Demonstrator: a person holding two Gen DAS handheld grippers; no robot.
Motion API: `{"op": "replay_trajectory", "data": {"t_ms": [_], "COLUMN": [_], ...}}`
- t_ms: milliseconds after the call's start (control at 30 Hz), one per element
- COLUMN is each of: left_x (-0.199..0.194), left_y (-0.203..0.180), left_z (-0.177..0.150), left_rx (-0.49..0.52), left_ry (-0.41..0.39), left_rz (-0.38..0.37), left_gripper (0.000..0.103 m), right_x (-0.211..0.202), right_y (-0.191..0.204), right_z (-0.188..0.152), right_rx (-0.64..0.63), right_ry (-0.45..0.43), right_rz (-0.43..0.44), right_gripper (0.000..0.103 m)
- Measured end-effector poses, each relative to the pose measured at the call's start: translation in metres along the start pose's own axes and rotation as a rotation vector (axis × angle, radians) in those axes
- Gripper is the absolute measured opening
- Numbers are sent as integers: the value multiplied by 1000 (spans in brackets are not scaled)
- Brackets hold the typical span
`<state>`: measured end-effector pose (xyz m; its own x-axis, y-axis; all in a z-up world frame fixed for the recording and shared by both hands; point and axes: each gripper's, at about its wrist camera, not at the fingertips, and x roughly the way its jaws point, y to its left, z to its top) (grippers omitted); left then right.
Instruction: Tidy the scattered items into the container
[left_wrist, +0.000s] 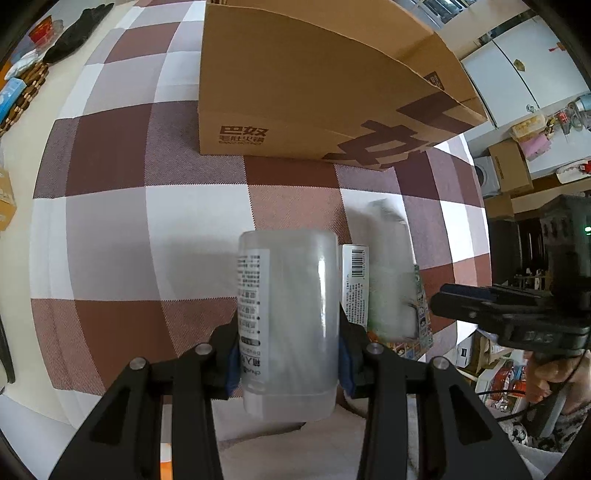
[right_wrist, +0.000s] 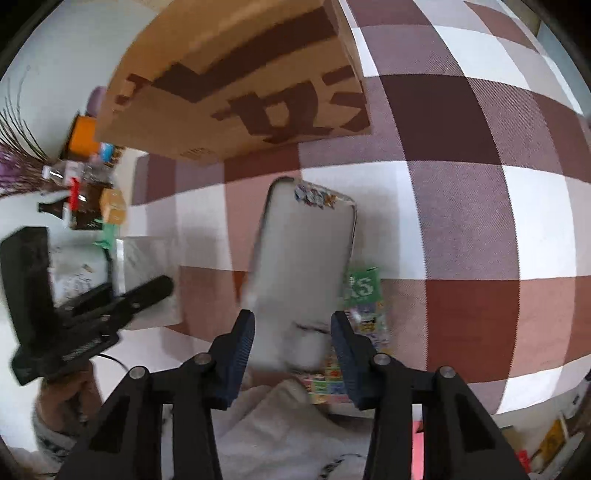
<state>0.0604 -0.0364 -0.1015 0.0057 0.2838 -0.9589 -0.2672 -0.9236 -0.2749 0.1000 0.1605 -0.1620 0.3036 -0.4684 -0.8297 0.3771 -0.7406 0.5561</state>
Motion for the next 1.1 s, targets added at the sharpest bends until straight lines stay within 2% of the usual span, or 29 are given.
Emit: {"op": "replay_trajectory", "data": {"t_ms": [100,167,300,500,633,667,800,833,900,1100], "left_x": [0,-1,-1,-3,0,0,2,3,3,2], "left_y": [-1,-1,-1,3,7,8,10,10,8,3], "left_z": [0,-1,-1,-6,-9,-9,-9,-9,-8,-6], "left_rx": [4,5,-1,-14,-20,-21,-20,-17,-10,10], "left_ry": [1,-1,-2,2,19,21,26,28,31,28], "left_rz": [-1,-1,1,0,4,6,10,10,10,9], "left_gripper": [41,41,41,41,41,41,41,41,41,41], "right_x": [8,10,16,50,69,72,68,66,65,46], "right_y": [3,8,1,-40,-58,-62,-67,-66,-64,-46], "right_z": [1,6,28,42,41,40,43,44,44,42], "right_rx": [-22,-22,77,381,503,531,575,569,545,465], "right_ry": [9,-18,-79,-31,-41,-36,-96,-107,-123,-186], "right_rz": [-56,-29,85,254,371,393,418,403,377,322], "right_gripper": [43,43,44,49,50,46,47,45,27,12]}}
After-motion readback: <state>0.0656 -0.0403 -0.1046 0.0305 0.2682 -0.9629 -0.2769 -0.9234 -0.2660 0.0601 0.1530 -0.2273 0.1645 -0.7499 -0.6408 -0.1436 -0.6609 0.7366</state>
